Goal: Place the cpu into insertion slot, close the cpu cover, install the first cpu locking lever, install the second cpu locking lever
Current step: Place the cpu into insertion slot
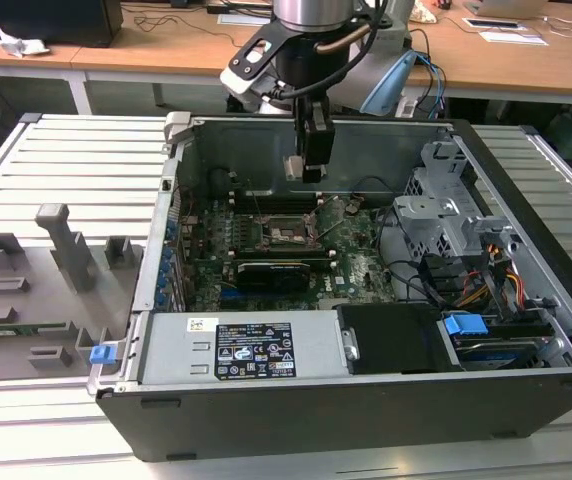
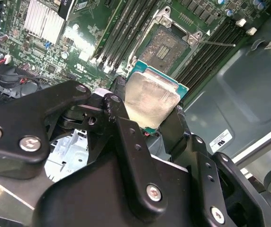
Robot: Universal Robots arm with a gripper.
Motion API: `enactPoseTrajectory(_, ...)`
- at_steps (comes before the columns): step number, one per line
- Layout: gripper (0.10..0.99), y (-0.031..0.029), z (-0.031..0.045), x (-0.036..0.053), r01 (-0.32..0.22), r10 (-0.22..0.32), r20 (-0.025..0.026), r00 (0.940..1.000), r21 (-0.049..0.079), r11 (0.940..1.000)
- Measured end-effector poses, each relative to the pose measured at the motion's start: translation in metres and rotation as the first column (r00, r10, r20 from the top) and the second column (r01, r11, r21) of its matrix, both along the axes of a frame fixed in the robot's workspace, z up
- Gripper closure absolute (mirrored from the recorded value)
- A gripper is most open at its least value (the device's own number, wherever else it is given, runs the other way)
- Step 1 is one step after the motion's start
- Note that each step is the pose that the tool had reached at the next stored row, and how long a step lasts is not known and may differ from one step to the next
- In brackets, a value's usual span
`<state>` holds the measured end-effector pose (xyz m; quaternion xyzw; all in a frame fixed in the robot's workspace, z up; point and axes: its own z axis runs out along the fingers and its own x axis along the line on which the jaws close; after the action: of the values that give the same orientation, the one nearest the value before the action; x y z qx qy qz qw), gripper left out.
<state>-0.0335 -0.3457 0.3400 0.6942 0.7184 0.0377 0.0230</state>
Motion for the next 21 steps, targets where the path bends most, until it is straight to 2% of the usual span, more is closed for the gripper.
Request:
enactPoseTrajectory(11,0.549,0.0001,-0.0069,0.0000,0.035,-0.035,0.0000,0.9994,-0.003,0.9994)
enactPoseTrajectory(21,0.549,0.0001,-0.0297,0.0000,0.030,-0.030,-0.0010,0.9996,-0.003,0.9996)
